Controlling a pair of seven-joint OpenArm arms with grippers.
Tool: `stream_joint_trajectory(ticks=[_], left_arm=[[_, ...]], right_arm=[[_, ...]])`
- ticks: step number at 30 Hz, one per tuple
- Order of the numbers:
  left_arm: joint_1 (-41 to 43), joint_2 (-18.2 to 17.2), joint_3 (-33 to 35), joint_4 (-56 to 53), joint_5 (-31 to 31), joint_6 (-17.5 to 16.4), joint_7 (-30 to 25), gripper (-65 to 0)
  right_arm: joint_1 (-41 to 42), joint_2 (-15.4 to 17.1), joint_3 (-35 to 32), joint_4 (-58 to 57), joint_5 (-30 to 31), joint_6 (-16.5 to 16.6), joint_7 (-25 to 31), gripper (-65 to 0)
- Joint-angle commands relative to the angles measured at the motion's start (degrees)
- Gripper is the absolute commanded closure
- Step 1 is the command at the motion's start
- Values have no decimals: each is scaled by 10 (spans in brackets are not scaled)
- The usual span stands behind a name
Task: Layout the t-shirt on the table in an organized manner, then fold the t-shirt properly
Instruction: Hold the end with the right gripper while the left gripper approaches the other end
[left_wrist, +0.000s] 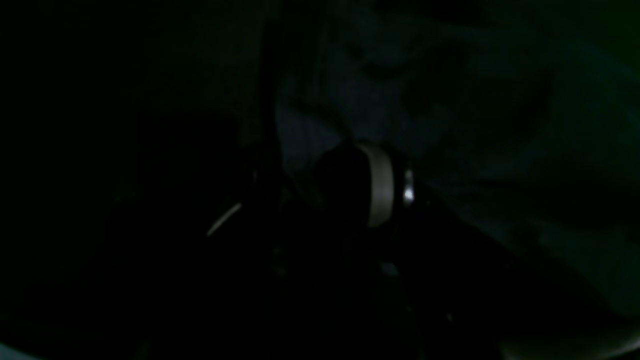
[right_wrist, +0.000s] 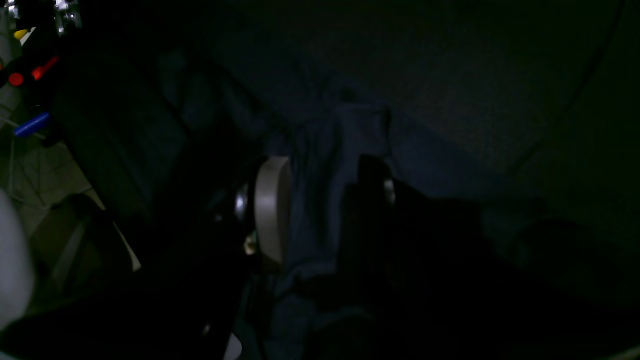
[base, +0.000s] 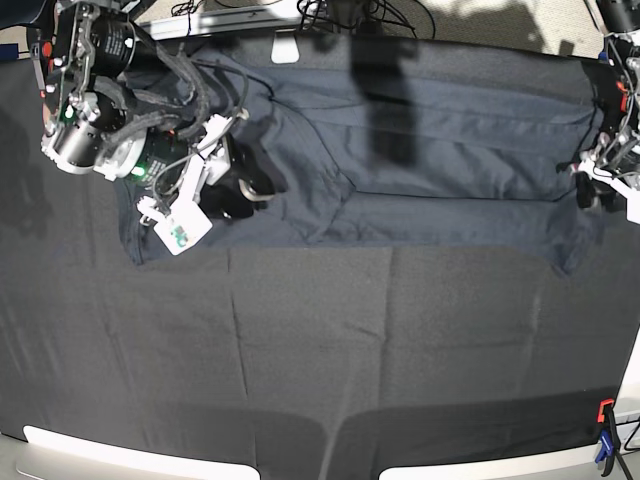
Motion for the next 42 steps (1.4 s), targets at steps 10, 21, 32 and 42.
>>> stream_joint_trajectory(ticks=[10, 21, 32, 42], left_arm=[[-38, -32, -3, 15, -28, 16, -66, -224], [-57, -28, -2, 11, 43, 26, -28, -224], [-53, -26, -2, 11, -17, -12, 38, -224], [-53, 9, -2, 8, 5, 24, 54, -105]], right_arm=[[6, 5, 2, 10, 14, 5, 18, -222], [6, 5, 2, 10, 15, 5, -1, -222], [6, 5, 2, 10, 15, 5, -3, -222], [5, 5, 2, 10, 15, 5, -3, -222]])
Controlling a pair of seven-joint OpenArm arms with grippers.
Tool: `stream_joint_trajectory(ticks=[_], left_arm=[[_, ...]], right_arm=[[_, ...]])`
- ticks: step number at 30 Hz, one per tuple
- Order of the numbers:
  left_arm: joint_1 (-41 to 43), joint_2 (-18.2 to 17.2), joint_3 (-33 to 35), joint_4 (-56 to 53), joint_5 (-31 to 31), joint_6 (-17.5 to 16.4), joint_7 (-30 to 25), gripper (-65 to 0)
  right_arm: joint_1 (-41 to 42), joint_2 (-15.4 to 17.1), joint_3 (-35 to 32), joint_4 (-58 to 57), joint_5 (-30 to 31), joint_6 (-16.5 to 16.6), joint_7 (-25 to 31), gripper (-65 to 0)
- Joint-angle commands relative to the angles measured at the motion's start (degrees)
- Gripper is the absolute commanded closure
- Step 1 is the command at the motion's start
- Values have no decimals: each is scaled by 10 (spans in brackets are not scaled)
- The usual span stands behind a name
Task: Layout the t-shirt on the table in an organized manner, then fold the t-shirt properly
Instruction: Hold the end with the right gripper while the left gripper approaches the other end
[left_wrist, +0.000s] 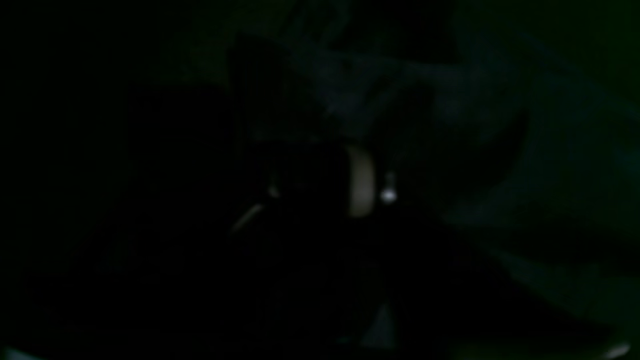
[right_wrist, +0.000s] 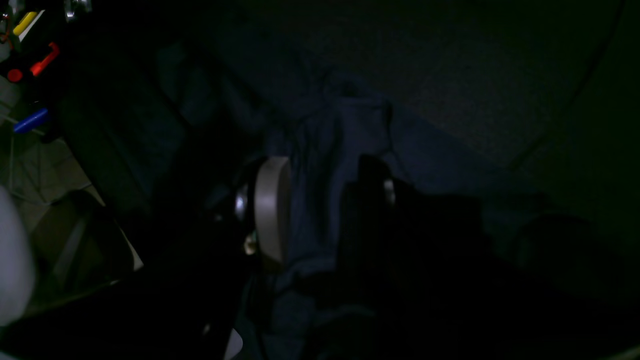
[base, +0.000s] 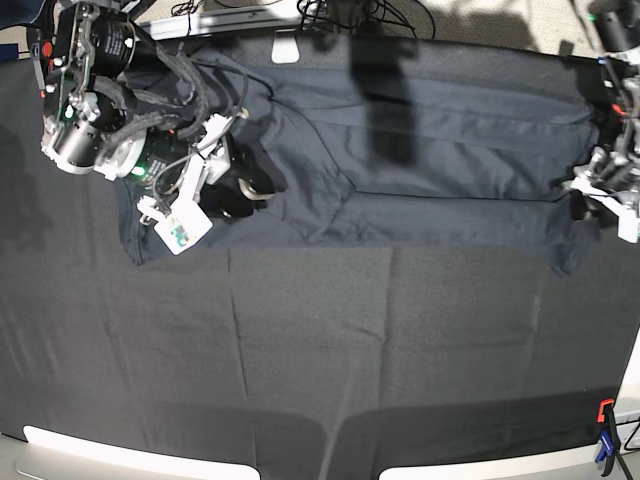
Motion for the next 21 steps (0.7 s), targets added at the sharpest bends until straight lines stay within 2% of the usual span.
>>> stream_joint_trajectory(ticks=[1, 2, 3, 7, 14, 18, 21], left_arm=[[-6, -12, -3, 8, -10, 0, -19, -50], [-6, -13, -4, 8, -17, -2, -27, -6], [-6, -15, -4, 9, -32, -3, -33, 0], [-5, -24, -4, 23, -85, -20, -32, 0], [45, -24, -12, 80, -100, -35, -20, 0], [101, -24, -54, 145, -145, -41, -20, 0], [130, -24, -87, 173, -151, -41, -19, 0]], right_arm=[[5, 5, 2, 10, 15, 5, 9, -222], [5, 5, 2, 10, 15, 5, 9, -222], [5, 5, 2, 10, 15, 5, 9, -222], [5, 5, 2, 10, 14, 5, 9, -222], [5, 5, 2, 10, 14, 5, 10, -222], [5, 5, 2, 10, 14, 5, 10, -222], [5, 5, 2, 10, 15, 5, 10, -222]])
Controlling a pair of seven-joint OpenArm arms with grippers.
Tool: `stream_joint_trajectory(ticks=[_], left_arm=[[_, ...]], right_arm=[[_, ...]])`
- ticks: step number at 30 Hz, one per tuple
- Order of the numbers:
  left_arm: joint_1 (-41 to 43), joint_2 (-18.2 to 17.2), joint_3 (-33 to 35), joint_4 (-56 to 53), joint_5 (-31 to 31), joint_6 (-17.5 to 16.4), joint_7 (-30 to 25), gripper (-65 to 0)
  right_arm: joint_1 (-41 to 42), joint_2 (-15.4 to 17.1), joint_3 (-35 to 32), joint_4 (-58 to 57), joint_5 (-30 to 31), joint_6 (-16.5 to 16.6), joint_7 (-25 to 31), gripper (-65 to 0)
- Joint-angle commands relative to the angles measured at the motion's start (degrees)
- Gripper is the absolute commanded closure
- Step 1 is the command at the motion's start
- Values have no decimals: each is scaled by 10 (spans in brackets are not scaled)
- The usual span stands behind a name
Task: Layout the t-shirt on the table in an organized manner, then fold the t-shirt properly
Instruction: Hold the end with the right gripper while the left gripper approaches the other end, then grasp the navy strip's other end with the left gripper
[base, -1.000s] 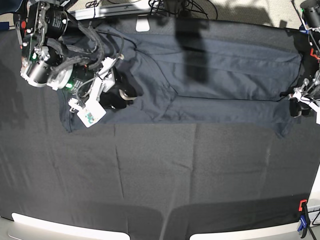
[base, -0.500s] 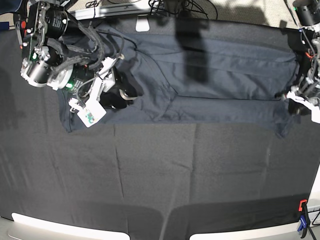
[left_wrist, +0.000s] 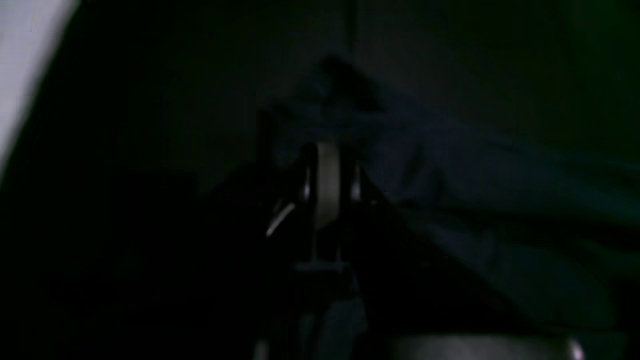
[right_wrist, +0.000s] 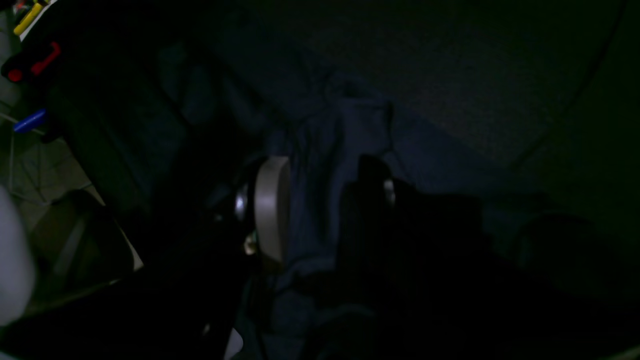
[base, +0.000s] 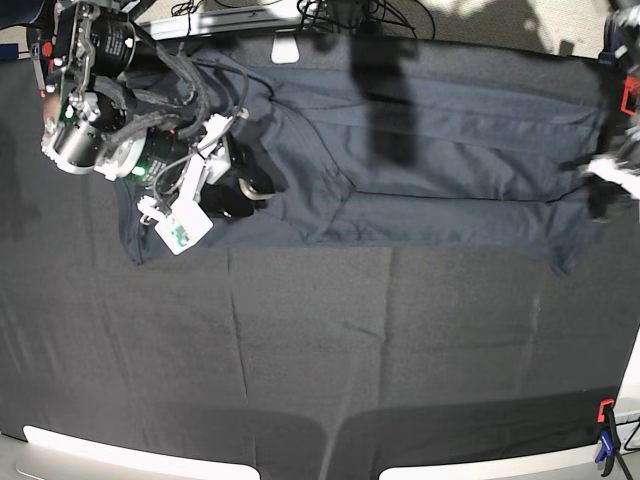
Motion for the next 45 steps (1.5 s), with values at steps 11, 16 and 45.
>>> stream_joint_trajectory(ticks=[11, 16, 45], left_arm=[[24, -10, -20, 12, -16, -6, -13, -147], [21, -10, -19, 7, 36, -6, -12, -233], [-16, 49, -18, -143, -161, -76, 55, -233]], right_arm=[[5, 5, 2, 10, 15, 5, 12, -222], [5, 5, 2, 10, 15, 5, 12, -222], [5, 5, 2, 10, 15, 5, 12, -222]])
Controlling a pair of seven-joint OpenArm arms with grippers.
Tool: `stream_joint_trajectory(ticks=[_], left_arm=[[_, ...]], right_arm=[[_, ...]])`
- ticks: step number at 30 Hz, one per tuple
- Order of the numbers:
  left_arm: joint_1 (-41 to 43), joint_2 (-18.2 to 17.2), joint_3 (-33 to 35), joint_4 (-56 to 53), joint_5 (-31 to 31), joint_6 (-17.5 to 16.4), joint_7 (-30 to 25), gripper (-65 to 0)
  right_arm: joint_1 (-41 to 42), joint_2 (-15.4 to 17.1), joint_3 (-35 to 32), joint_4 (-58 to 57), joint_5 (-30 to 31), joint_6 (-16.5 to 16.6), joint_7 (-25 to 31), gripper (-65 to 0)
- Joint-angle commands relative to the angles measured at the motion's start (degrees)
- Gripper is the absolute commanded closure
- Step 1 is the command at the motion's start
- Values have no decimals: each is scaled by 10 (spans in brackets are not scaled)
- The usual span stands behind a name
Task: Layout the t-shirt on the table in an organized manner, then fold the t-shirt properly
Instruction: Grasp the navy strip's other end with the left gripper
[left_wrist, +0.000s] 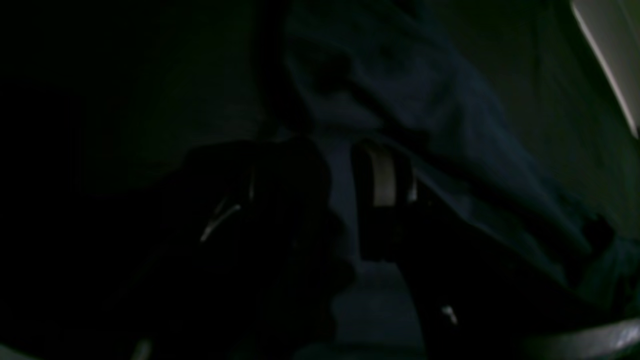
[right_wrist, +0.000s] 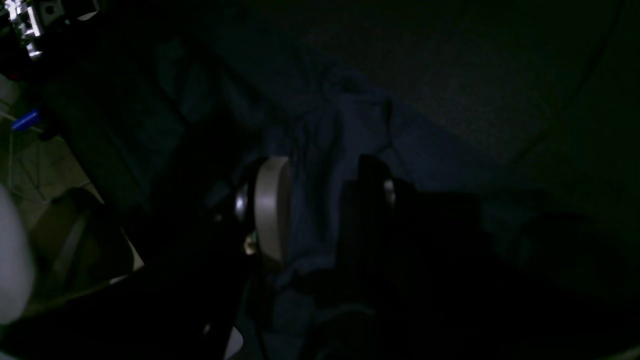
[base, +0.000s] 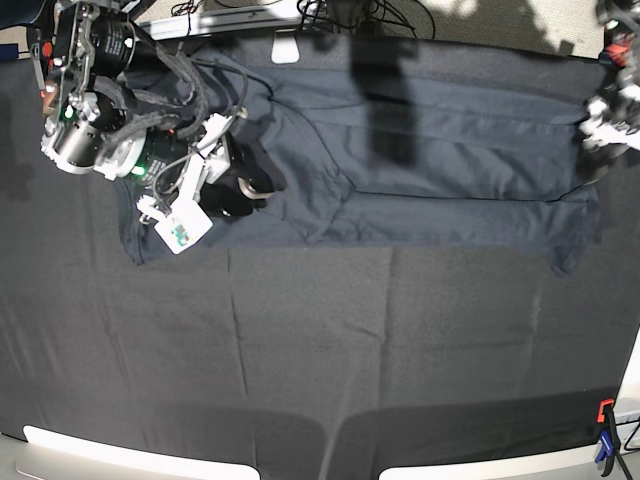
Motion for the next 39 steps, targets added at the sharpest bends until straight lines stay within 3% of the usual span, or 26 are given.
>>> stream_joint_trajectory(ticks=[1, 7, 18, 24, 32, 36, 39], left_arm=[[-8, -2, -2, 8, -11, -6, -6, -233], [-44, 29, -2, 5, -11, -6, 1, -233], [-93, 29, -2, -81, -15, -6, 0, -213], [-98, 12, -3, -93, -75, -6, 0, -202], [-98, -60, -3, -60, 17, -6, 5, -203], [-96, -66, -3, -60, 76, -6, 5, -203], [-94, -65, -3, -60, 83, -6, 14, -203]], right_arm=[[5, 5, 3, 10, 14, 5, 14, -222], [5, 5, 3, 10, 14, 5, 14, -222], [5, 5, 3, 10, 14, 5, 14, -222], [5, 5, 3, 10, 14, 5, 14, -222], [5, 5, 3, 10, 14, 5, 14, -222], [5, 5, 3, 10, 14, 5, 14, -222], [5, 5, 3, 10, 14, 5, 14, -222]])
